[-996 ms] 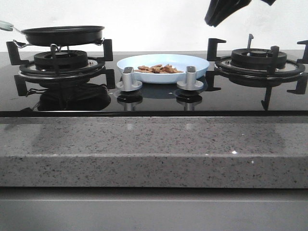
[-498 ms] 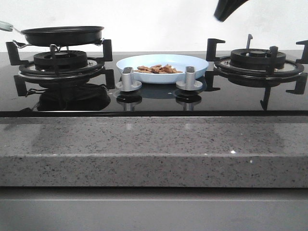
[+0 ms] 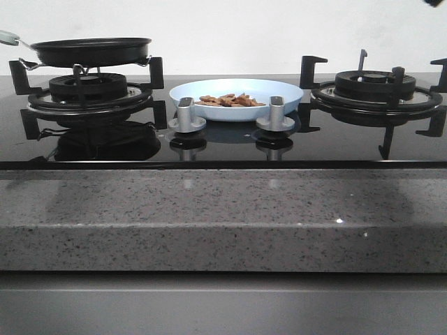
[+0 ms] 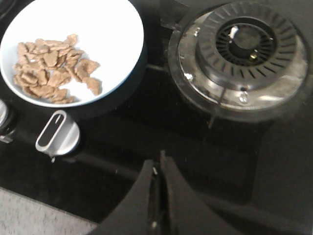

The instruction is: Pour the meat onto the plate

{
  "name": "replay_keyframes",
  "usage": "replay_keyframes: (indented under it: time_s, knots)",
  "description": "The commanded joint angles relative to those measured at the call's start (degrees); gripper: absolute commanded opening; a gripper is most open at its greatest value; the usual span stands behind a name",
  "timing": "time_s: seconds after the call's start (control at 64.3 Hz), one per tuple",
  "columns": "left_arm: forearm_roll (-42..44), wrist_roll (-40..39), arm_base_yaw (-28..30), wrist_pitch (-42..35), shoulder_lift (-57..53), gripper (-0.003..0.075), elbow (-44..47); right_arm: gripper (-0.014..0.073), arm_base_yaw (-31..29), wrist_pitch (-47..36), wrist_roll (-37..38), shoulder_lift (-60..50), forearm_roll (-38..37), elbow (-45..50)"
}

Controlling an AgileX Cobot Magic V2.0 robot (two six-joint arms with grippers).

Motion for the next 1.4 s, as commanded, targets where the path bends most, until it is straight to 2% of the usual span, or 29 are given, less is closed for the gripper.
replay_keyframes:
  time_s: [0.0,0.327,0.607,1.385]
  knots:
    - [-0.4,-0.4,-0.5,-4.8,0.4,-0.002,-1.6,-0.0069,-0.2,-8.1,-0.8,-7.7,-0.3,4.6]
    - [-0.4,-0.4,-0.5,-4.8,0.4,-0.002,-1.6,-0.0069,-0.2,-19.4,-0.8,-32.7,-0.4,27.7]
    - [-0.4,-0.4,-0.5,-4.8,0.4,-0.002,-1.6,-0.0069,-0.2,-22.0,-0.8,-50.8,-0.9,39.7]
    - [-0.4,-0.4,-0.5,-4.7,0.4,-0.002,-1.6,-0.0069,-0.2,-21.6,-0.8,-53.3,-0.8,40.2]
